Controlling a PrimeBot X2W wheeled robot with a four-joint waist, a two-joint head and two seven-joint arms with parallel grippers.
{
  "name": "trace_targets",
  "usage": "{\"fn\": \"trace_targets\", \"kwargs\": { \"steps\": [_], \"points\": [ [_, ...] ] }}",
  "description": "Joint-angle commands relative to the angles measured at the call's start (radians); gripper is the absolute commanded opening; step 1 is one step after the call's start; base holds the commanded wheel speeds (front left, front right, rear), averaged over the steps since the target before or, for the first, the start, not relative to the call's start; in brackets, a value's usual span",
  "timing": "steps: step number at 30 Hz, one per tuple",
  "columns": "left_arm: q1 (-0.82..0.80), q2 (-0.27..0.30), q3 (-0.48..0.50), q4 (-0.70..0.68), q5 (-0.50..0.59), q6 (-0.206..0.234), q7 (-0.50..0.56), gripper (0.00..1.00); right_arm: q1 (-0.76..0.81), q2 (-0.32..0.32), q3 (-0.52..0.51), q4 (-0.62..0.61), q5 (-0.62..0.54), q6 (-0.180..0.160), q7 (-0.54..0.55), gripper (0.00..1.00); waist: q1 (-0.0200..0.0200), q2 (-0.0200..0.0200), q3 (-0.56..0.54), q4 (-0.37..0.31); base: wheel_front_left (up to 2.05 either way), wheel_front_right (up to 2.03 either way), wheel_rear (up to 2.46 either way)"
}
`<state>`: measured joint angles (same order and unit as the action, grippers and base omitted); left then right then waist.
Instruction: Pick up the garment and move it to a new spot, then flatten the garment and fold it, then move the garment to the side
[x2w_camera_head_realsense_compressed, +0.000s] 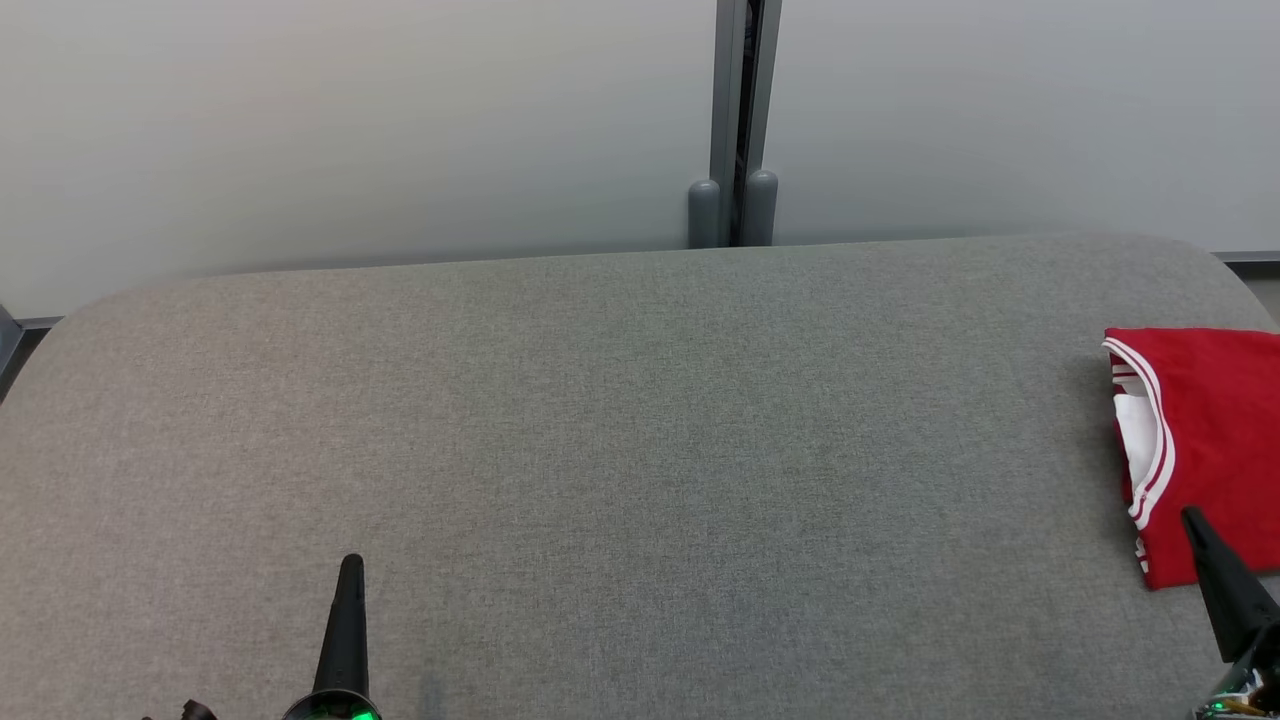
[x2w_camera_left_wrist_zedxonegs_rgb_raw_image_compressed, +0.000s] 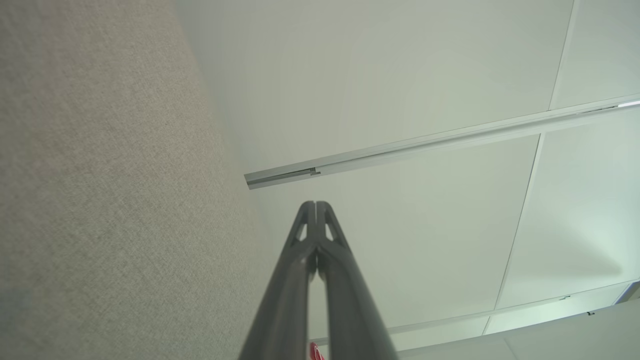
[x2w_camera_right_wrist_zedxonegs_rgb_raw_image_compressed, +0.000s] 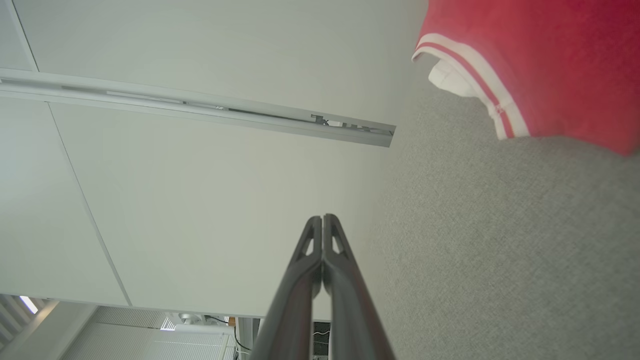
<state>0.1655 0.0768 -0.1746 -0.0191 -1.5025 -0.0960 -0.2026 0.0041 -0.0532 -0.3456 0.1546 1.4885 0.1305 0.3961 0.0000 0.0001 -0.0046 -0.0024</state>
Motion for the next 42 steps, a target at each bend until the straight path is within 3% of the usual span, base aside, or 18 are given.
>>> {"fn": "trace_targets", "kwargs": {
  "steps": [1, 19, 42],
  "points": [
    [-0.016, -0.001, 0.008, -0.005, -0.012, -0.008, -0.001, 0.0, -0.015, -0.002, -0.006, 0.002, 0.017, 0.0, 0.006, 0.0, 0.0, -0.0001, 0.0, 0.0, 0.0, 0.0, 0.0],
    [-0.017, -0.029, 0.016, -0.009, -0.099, -0.04, -0.004, 0.0, -0.02, 0.002, -0.036, 0.01, 0.135, 0.0, 0.048, 0.0, 0.0, -0.0001, 0.008, 0.003, 0.0, 0.0, 0.0],
    [-0.016, -0.028, 0.015, -0.009, -0.097, -0.04, -0.004, 0.0, -0.019, 0.001, -0.035, 0.009, 0.13, 0.0, 0.046, 0.0, 0.0, -0.0001, 0.008, 0.003, 0.0, 0.0, 0.0]
  ]
}}
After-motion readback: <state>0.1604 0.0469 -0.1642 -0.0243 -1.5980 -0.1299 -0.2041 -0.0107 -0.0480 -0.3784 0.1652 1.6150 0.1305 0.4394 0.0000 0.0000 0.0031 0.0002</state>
